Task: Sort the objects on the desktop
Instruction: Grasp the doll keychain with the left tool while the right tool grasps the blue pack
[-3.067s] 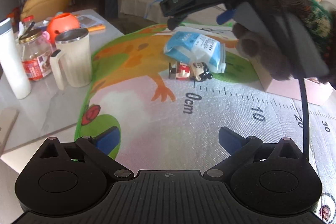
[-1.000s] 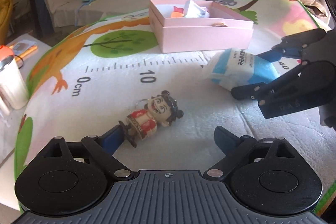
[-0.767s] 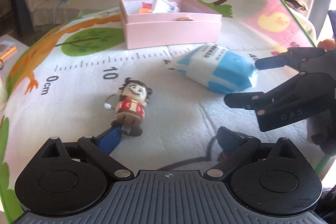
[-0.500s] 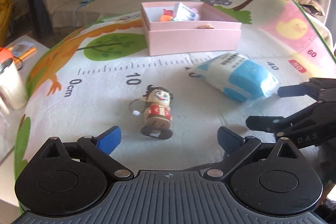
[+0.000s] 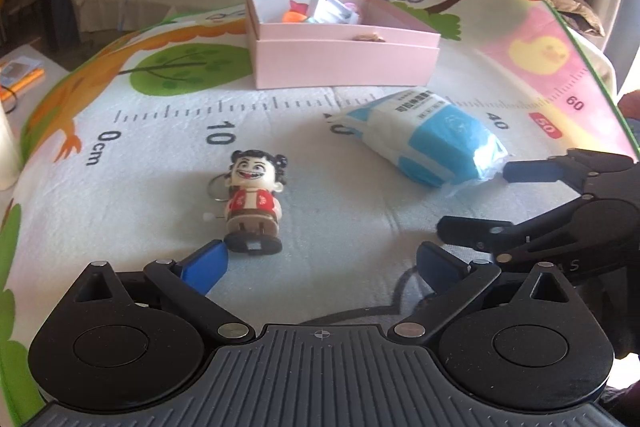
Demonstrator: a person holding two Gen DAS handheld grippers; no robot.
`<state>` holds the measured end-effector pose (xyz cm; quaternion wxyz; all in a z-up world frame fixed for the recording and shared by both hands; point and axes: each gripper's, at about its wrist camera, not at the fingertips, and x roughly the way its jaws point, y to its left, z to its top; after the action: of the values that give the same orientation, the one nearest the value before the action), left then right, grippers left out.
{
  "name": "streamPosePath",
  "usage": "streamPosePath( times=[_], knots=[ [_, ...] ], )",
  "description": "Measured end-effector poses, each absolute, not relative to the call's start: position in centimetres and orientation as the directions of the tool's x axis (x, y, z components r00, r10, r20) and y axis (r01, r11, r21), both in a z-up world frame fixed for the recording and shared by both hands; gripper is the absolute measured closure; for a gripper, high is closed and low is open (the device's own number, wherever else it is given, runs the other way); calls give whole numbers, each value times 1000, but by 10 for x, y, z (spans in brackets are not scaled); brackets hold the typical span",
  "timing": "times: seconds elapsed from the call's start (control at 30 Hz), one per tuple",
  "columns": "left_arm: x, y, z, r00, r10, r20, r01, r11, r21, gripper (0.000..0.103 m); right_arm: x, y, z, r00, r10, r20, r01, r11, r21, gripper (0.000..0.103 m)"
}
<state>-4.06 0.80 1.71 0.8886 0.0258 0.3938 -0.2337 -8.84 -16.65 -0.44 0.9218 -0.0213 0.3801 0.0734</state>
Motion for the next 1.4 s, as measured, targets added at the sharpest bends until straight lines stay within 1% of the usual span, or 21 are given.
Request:
streamPosePath(
  times=[0.07,0.1,0.13,0.23,0.27,0.37,0.47,0.53,0.57,0.67,0.73,0.8,0.87,1.07,1.17,1.23,1.27,1.3,1.33,1.37,1.4],
  knots=[
    [-41,7,19,576,-429,-696,447,878,-171,0,-88,-166,-5,701,119,-703,-153,988,15,0],
    [-40,8,19,584,-425,-691,439,882,-171,0,-88,-166,-5,701,120,-703,-154,988,14,0],
    [-39,8,20,605,-397,-690,416,897,-152,0,-88,-165,-5,701,120,-703,-156,988,13,0],
    [-34,8,20,679,-253,-689,335,942,-16,0,-89,-165,-5,703,117,-702,-156,988,9,0],
    [-33,9,19,687,-237,-687,326,945,0,0,-89,-165,-5,703,117,-701,-156,988,9,0],
    [-29,20,21,682,-244,-690,305,952,-35,0,-89,-164,-5,704,115,-701,-154,988,7,0],
    [-28,21,22,692,-218,-689,270,962,-34,1,-89,-164,-5,705,113,-700,-152,988,6,0],
    [-28,18,22,691,-222,-687,271,962,-38,12,-89,-164,-6,705,113,-700,-152,988,7,0],
    [-27,17,23,689,-228,-688,276,960,-42,21,-89,-164,-6,705,113,-700,-152,988,7,0],
    [-26,9,22,692,-235,-682,291,956,-34,24,-89,-164,-6,705,113,-700,-152,988,7,0],
    [-24,5,21,701,-217,-679,291,957,-6,28,-89,-164,-5,705,113,-700,-152,988,7,0],
    [-22,4,19,697,-208,-686,287,958,1,49,-89,-164,-5,705,113,-700,-152,988,7,0],
    [-22,7,18,691,-214,-690,286,958,-10,53,-89,-164,-5,705,114,-700,-152,988,7,0],
    [-32,19,19,690,-209,-693,285,959,-6,53,-89,-164,-4,700,118,-704,-160,987,7,0],
    [-43,29,20,682,-201,-703,289,957,7,52,-91,-162,4,674,134,-727,-205,979,-9,0],
    [-49,33,21,677,-207,-706,299,954,8,52,-94,-160,19,685,144,-714,-245,969,-40,0],
    [-50,33,21,677,-210,-706,302,953,6,50,-93,-159,27,696,140,-705,-258,964,-63,0],
    [-50,33,22,676,-216,-705,303,953,-1,43,-91,-158,36,707,138,-694,-265,961,-79,0],
    [-48,33,22,675,-221,-704,301,954,-10,40,-87,-158,42,712,143,-688,-268,960,-78,0],
    [-46,31,22,673,-221,-706,300,954,-13,33,-77,-160,48,706,154,-691,-268,962,-60,0],
    [-43,28,21,672,-219,-707,302,953,-9,31,-66,-162,51,691,165,-703,-259,965,-29,0]
  ],
)
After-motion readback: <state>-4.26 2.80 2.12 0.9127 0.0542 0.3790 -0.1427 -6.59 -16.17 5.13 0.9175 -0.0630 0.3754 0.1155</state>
